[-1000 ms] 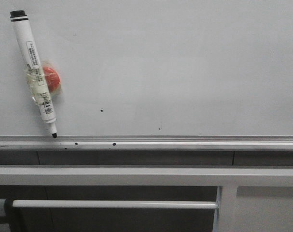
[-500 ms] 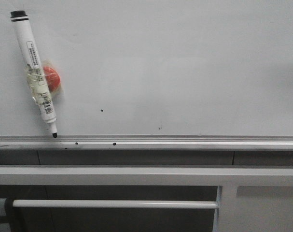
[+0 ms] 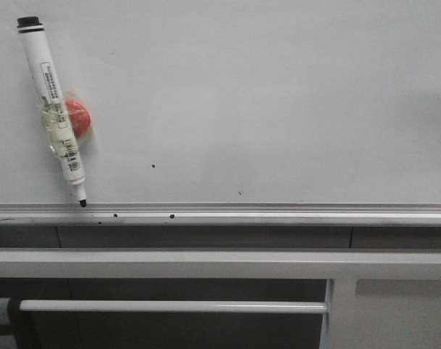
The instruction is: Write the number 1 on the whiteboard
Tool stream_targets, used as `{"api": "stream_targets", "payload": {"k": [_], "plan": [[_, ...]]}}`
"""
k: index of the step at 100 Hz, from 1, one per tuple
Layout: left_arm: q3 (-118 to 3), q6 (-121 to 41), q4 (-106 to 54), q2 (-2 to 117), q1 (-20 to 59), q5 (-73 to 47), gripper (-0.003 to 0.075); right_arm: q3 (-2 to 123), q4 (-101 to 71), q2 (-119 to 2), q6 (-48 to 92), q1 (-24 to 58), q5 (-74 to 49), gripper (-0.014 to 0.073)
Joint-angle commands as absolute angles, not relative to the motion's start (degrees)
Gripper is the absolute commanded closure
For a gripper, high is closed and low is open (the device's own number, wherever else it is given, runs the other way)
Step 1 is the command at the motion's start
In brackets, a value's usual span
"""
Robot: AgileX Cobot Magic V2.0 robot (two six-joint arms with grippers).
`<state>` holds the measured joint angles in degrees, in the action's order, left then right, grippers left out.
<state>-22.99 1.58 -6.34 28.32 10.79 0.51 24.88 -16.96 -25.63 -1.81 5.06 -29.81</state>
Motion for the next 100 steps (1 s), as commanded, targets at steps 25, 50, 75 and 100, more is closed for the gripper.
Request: {"api": "stream_targets", "payload": {"k": [25,50,75,100], "plan": [[-16.27,2.27,-9.98,28.98,23.88,9.04,0.0286,26.96,-17.82,-26.34,-1.2,5.23,-26.47,0.0657],[-6.97,2.27,-12.38,28.98,31.92,20.46,0.0324,26.96,-17.82,-26.34,-1.2,5.23,-27.69,0.0657],[-2.63,5.07,-15.11,31.69,34.6,22.26,0.0386,26.96,-17.82,-26.34,-1.2,5.23,-27.22,0.0657],[-1.58,6.72,-15.02,42.77,41.81,35.2,0.0387,26.96,-17.82,-26.34,-1.2,5.23,-26.36,0.0657]]}}
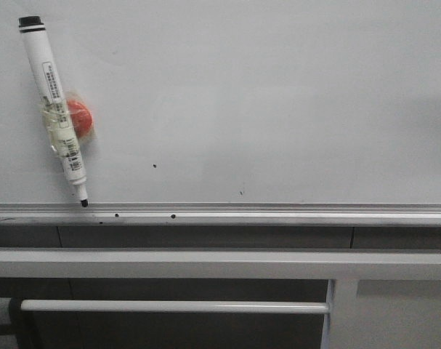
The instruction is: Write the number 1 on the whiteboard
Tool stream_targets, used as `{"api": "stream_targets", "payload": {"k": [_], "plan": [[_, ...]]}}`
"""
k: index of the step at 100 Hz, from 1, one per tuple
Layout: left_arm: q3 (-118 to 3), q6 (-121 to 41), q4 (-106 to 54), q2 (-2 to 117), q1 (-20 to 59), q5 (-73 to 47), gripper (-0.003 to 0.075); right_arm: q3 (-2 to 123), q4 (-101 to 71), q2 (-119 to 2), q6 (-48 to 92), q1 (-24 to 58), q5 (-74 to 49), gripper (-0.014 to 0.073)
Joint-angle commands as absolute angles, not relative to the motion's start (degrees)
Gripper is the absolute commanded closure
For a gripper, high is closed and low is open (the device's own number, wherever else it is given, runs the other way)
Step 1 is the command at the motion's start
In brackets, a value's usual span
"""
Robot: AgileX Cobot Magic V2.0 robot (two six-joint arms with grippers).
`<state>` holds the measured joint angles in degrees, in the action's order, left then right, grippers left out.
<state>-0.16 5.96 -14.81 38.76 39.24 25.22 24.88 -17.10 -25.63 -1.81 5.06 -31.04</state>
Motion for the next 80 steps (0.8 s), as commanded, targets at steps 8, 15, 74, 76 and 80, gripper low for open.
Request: {"api": "stream_targets", "payload": {"k": [8,15,74,76,80], "plan": [[-1.58,8.24,-15.66,48.69,45.08,41.21,0.0387,26.96,-17.82,-26.34,-1.2,5.23,-25.95,0.0657],[-1.69,10.43,-17.28,55.18,47.36,47.41,0.0387,26.96,-17.82,-26.34,-1.2,5.23,-25.95,0.0657],[-2.76,31.79,-16.89,90.92,51.18,79.34,0.0387,26.96,-17.82,-26.34,-1.2,5.23,-25.95,0.0657],[-2.87,31.79,-17.04,90.55,51.18,79.34,0.0387,26.96,-17.82,-26.34,-1.2,5.23,-25.95,0.0657],[-3.3,31.79,-17.14,90.06,51.18,79.34,0.0387,26.96,-17.82,-26.34,-1.2,5.23,-25.95,0.0657]]}}
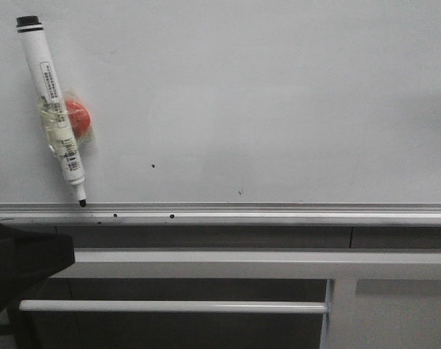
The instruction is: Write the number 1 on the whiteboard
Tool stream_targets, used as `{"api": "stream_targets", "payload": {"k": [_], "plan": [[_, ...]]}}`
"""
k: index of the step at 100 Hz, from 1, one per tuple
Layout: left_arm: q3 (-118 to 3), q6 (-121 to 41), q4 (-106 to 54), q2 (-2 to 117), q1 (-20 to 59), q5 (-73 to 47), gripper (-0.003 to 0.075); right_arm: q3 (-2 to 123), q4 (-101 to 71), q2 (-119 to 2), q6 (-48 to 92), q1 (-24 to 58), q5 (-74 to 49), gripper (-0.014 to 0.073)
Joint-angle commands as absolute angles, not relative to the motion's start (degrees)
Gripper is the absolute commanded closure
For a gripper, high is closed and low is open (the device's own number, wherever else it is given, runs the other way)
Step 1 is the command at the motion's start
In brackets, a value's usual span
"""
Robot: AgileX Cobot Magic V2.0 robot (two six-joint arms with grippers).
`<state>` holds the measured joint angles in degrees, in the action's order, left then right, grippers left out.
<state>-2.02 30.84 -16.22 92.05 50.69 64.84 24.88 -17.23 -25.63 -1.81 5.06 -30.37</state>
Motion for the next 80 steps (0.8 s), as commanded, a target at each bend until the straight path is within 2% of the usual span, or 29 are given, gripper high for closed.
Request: {"api": "stream_targets", "payload": {"k": [1,24,80], "plan": [[-3.5,31.67,-17.14,89.85,51.18,79.34,0.0387,26.96,-17.82,-26.34,-1.2,5.23,-25.95,0.0657],[-6.6,25.31,-17.44,87.65,51.18,79.34,0.0387,26.96,-17.21,-26.34,-1.2,5.23,-25.95,0.0657],[-9.78,24.52,-17.99,87.65,51.18,79.34,0.0387,26.96,-17.0,-26.34,-1.2,5.23,-25.95,0.0657]]}}
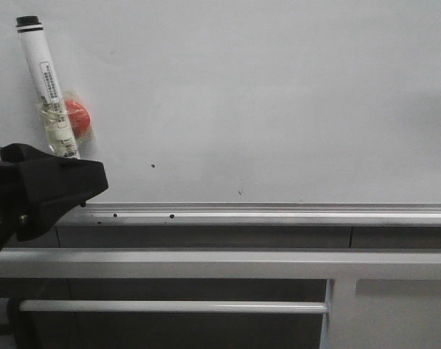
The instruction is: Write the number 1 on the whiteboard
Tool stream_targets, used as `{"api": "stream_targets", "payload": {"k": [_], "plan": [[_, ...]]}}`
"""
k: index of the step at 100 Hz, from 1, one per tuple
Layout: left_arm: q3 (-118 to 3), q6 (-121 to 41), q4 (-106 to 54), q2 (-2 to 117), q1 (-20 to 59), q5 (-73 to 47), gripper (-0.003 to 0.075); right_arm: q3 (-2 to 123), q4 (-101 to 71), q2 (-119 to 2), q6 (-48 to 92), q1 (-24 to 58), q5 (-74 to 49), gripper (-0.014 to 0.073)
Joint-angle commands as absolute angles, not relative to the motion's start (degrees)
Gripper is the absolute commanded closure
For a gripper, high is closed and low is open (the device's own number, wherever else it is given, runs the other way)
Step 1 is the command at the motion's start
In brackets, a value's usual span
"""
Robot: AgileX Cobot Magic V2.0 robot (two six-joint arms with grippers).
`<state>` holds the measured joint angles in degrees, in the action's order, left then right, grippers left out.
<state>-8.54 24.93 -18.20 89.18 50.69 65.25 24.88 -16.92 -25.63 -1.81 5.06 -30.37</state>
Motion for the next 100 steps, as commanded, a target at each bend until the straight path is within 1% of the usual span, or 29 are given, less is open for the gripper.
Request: {"api": "stream_targets", "payload": {"k": [1,29,34,39,43,44,46,47,51,70,82,91,95,100], "plan": [[-9.78,24.52,-17.99,87.65,51.18,79.34,0.0387,26.96,-17.0,-26.34,-1.2,5.23,-25.95,0.0657],[-9.87,24.07,-18.47,84.79,51.18,79.34,0.0389,26.96,-16.88,-26.34,-1.2,5.23,-25.95,0.0657],[-9.87,24.07,-18.95,84.79,51.18,79.34,0.0412,26.96,-16.88,-26.34,-1.2,5.23,-25.95,0.0657],[-9.87,24.07,-19.01,84.79,51.18,79.34,0.0476,26.96,-16.88,-26.34,-1.2,5.23,-25.95,0.0657],[-9.76,24.07,-18.77,84.79,51.18,79.34,0.0561,26.96,-16.88,-26.34,-1.2,5.23,-25.95,0.0657],[-9.76,24.07,-18.61,84.79,51.18,79.34,0.0592,26.96,-16.88,-26.34,-1.2,5.23,-25.95,0.0657],[-9.76,24.07,-18.33,84.79,51.18,79.34,0.0624,26.96,-16.88,-26.34,-1.2,5.23,-25.95,0.0657],[-9.76,24.07,-17.95,84.79,51.18,79.34,0.0656,26.96,-16.88,-26.34,-1.2,5.23,-25.95,0.0657],[-9.64,24.07,-16.84,84.79,51.18,79.34,0.0745,26.96,-16.88,-26.34,-1.2,5.23,-25.95,0.0657],[-9.64,22.8,-16.11,84.79,51.18,79.34,0.0741,26.96,-16.88,-26.34,-1.2,5.23,-25.95,0.0657],[-9.64,17.95,-8.76,84.79,51.18,79.23,0.0741,26.96,-16.88,-26.34,-0.46,5.27,-26.36,0.0657],[-9.64,14.59,-2.37,84.79,51.18,78.59,0.0741,27.84,-17.69,-26.34,6.65,6.07,-29.29,0.0657],[-9.64,13.59,0.0,84.79,51.18,78.29,0.0741,28.74,-18.22,-26.34,11.12,7.65,-30.81,0.0657],[-9.64,13.08,1.42,84.79,51.18,77.53,0.0741,29.84,-18.77,-26.34,13.35,10.38,-31.22,0.0657]]}}
